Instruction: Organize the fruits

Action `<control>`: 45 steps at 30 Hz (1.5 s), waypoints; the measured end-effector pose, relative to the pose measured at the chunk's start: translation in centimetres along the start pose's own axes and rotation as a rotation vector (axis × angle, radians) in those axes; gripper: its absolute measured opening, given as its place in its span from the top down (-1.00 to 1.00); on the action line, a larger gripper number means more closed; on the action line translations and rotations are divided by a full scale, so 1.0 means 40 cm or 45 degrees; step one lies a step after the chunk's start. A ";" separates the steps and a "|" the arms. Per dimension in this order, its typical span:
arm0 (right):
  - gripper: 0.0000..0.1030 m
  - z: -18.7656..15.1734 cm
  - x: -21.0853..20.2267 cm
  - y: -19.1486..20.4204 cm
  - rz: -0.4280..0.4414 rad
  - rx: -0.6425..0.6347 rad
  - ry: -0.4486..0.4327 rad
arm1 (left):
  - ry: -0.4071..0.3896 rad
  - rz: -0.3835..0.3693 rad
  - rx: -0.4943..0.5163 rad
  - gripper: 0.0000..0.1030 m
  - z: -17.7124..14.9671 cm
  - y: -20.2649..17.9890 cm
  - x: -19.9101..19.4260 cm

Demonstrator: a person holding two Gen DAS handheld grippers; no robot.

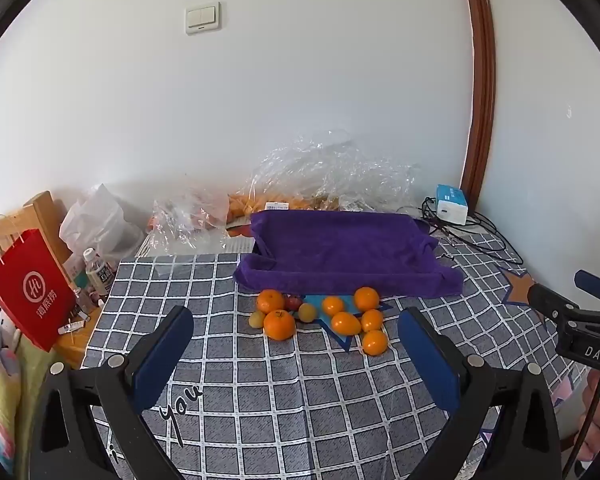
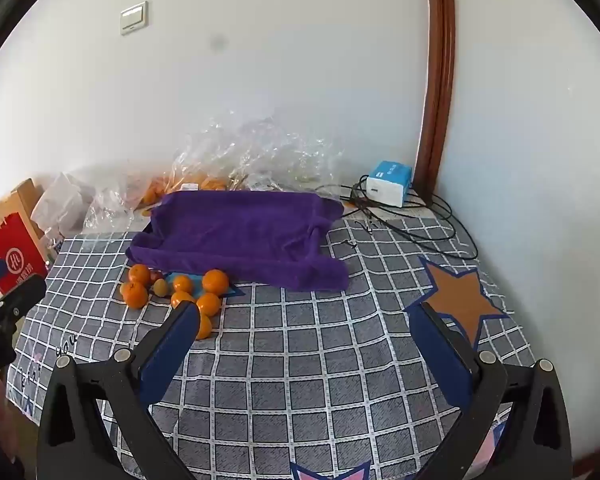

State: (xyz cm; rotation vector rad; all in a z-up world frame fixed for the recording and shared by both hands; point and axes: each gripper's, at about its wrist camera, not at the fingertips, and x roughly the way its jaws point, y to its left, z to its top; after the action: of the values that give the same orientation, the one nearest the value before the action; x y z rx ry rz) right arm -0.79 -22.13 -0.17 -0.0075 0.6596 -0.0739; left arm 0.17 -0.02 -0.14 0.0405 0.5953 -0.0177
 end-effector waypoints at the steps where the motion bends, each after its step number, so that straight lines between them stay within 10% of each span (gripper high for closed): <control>1: -1.00 0.000 0.001 -0.002 0.006 0.009 0.000 | 0.010 0.003 -0.005 -1.00 -0.001 -0.001 0.004; 45: -1.00 0.006 -0.010 -0.008 -0.010 -0.014 -0.017 | -0.016 -0.021 -0.045 -1.00 0.002 0.002 -0.017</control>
State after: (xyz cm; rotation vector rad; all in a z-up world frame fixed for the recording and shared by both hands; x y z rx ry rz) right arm -0.96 -22.43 0.26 -0.0213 0.6463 -0.0775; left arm -0.34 0.08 0.30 0.0013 0.5831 -0.0237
